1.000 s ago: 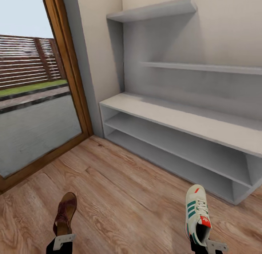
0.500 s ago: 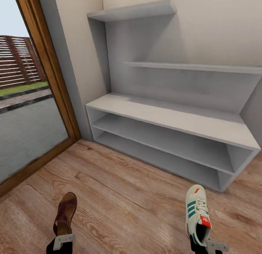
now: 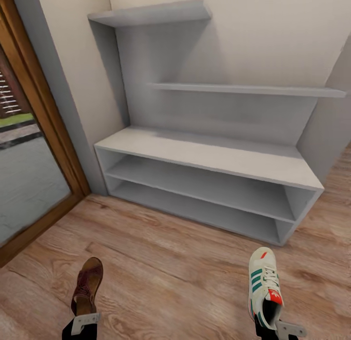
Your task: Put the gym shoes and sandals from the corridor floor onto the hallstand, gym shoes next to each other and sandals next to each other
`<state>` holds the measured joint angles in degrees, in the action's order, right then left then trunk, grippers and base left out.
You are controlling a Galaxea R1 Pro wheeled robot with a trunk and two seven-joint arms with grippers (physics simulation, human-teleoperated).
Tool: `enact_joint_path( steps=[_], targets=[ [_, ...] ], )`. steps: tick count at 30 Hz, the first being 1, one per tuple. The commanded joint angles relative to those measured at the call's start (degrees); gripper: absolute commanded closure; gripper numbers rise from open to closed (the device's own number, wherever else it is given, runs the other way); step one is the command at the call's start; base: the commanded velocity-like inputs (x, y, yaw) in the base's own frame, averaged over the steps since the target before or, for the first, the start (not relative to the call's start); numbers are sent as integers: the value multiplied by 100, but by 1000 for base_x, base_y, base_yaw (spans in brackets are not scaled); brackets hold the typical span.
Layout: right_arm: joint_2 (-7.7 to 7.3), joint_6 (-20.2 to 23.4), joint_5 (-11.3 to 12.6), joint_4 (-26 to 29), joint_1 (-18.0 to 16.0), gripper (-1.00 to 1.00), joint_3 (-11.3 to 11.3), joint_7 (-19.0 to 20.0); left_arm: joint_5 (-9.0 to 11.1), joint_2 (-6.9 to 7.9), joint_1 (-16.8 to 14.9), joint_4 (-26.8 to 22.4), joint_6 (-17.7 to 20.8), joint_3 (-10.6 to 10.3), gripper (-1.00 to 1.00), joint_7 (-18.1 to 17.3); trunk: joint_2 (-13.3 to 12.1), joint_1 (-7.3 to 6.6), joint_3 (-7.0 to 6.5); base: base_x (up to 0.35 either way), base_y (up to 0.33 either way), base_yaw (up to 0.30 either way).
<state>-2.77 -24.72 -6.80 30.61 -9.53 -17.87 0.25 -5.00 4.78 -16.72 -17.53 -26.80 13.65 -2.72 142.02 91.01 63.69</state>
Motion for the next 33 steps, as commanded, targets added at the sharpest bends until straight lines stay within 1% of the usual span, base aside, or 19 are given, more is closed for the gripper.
enact_joint_path(
  steps=[1,22,27,33],
  targets=[
    [4,-18,-58,-3,-5,100,-33,10,-59,-3,-3,4,-18,50,100,-27,2,0,4,117,280,-262],
    [1,-22,-50,6,-5,100,-33,10,-47,-3,-1,4,-18,50,100,-30,2,0,4,119,291,-256],
    [4,-27,-49,10,-5,100,-33,10,-53,-3,-4,4,-18,50,100,-31,2,0,4,113,293,-71],
    [-4,-27,-57,19,-5,100,-33,14,-54,-3,-5,4,-18,50,100,-29,2,0,4,21,290,-5]
  ],
)
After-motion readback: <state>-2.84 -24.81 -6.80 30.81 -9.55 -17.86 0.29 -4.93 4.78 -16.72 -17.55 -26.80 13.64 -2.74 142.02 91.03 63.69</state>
